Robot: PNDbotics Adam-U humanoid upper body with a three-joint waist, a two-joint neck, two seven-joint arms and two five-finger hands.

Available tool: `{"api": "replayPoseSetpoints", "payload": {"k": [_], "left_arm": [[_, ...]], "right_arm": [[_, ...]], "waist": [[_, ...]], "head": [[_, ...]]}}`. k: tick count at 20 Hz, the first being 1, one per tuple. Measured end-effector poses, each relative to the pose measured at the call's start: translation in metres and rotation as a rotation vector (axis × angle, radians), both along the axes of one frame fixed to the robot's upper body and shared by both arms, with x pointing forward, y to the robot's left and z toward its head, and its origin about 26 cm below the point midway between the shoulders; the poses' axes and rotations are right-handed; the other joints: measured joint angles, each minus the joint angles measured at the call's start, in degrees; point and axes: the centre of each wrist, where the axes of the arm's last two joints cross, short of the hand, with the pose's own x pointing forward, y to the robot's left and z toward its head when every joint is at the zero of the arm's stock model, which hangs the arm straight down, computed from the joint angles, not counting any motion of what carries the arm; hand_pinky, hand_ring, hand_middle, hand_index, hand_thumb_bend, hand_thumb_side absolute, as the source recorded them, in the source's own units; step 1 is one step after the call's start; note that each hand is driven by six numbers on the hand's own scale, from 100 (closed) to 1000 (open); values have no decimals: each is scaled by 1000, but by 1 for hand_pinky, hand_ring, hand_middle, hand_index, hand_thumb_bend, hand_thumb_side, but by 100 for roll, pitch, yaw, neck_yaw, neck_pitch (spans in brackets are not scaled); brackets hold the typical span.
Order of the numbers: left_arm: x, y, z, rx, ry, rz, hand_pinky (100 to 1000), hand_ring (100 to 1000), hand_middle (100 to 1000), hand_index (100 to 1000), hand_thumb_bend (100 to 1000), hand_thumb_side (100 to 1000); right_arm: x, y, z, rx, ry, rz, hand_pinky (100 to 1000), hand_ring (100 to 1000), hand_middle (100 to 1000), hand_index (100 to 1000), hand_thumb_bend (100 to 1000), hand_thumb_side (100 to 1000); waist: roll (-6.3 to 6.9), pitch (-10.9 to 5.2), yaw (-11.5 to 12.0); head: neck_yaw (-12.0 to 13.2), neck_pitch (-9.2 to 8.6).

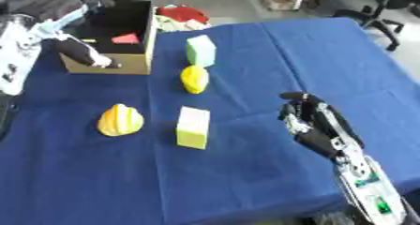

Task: Pick up objects on the table and place them in the box.

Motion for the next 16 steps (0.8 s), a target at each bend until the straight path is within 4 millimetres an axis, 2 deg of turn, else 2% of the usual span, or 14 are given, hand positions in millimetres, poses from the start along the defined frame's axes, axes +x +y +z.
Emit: {"api": "replayPoseSetpoints", "payload": {"k": [4,9,13,15,16], "left_arm": [[-13,-3,-15,92,153,-61,812,794,813,924,693,470],[-16,-7,-44,124,289,-41,812,795,817,925,692,485],[-14,-10,-56,137,315,-37,806,789,811,917,641,444],[-13,-9,-64,140,330,-30,800,781,804,912,605,399],[-12,-9,-68,141,334,-28,792,774,795,905,576,349]], "right_arm": [[0,-1,0,-3,-2,-9,695,568,507,766,100,306],[0,-1,0,-5,-3,-10,695,568,507,767,100,305],[0,-1,0,-5,-3,-10,695,568,507,767,100,304],[0,-1,0,-5,-3,-10,695,568,507,767,100,303],[0,-1,0,-5,-3,-10,695,568,507,767,100,302]], "waist": [[0,0,0],[0,0,-4],[0,0,-2],[0,0,-1],[0,0,-1]], "head": [[-10,0],[-10,0],[-9,0],[-9,0],[-9,0]]}}
